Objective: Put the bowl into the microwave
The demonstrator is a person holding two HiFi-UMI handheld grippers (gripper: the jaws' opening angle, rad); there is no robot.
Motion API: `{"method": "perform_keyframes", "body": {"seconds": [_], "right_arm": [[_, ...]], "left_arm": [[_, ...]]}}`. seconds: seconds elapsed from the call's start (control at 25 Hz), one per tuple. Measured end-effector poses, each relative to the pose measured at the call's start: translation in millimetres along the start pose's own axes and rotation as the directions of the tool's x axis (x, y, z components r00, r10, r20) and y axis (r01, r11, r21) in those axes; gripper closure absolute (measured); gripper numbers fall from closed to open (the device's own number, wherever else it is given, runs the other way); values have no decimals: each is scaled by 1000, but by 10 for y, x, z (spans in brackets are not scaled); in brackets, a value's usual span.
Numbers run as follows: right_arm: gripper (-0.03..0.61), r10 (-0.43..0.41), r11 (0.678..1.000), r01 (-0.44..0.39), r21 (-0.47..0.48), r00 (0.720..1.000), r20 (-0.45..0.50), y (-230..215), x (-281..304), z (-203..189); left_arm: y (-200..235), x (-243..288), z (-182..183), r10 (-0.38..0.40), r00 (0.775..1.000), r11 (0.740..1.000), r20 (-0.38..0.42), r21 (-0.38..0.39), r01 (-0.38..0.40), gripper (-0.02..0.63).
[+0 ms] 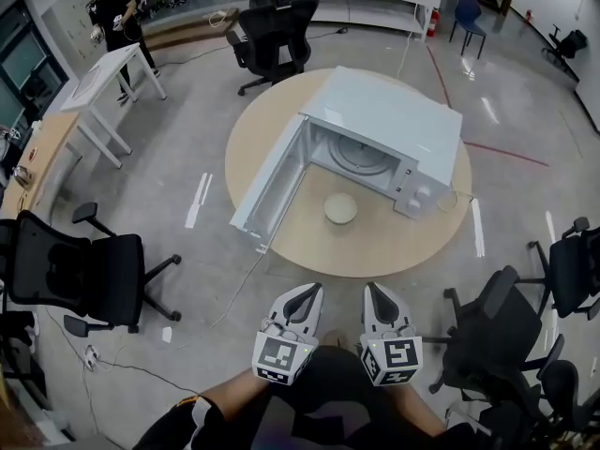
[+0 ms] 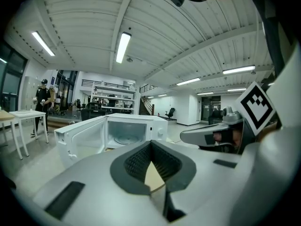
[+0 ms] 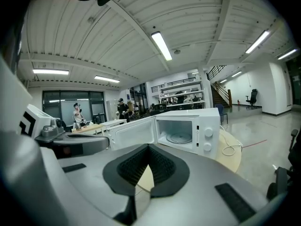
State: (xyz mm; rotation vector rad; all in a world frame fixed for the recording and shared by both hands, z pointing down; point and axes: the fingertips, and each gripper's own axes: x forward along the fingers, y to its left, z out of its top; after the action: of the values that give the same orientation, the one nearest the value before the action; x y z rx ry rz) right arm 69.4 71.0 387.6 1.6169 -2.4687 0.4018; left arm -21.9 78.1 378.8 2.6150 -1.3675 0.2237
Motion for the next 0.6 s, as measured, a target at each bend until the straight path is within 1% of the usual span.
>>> {"method": "perform_keyframes", "body": {"seconds": [0.28, 0.4, 0.6], "right_arm": [[563, 46, 999, -46, -4, 999, 2, -176, -18, -2], [563, 61, 998, -61, -10, 998, 3, -235, -37, -17], [563, 77, 997, -77, -1, 997, 3, -261, -58, -59]], "left_arm": [[-97, 99, -24, 65, 998, 998, -2, 0, -65, 568], [-147, 115, -43, 80, 997, 997, -7, -7, -80, 568], [-177, 87, -60, 104, 994, 995, -11, 3, -104, 568]]}}
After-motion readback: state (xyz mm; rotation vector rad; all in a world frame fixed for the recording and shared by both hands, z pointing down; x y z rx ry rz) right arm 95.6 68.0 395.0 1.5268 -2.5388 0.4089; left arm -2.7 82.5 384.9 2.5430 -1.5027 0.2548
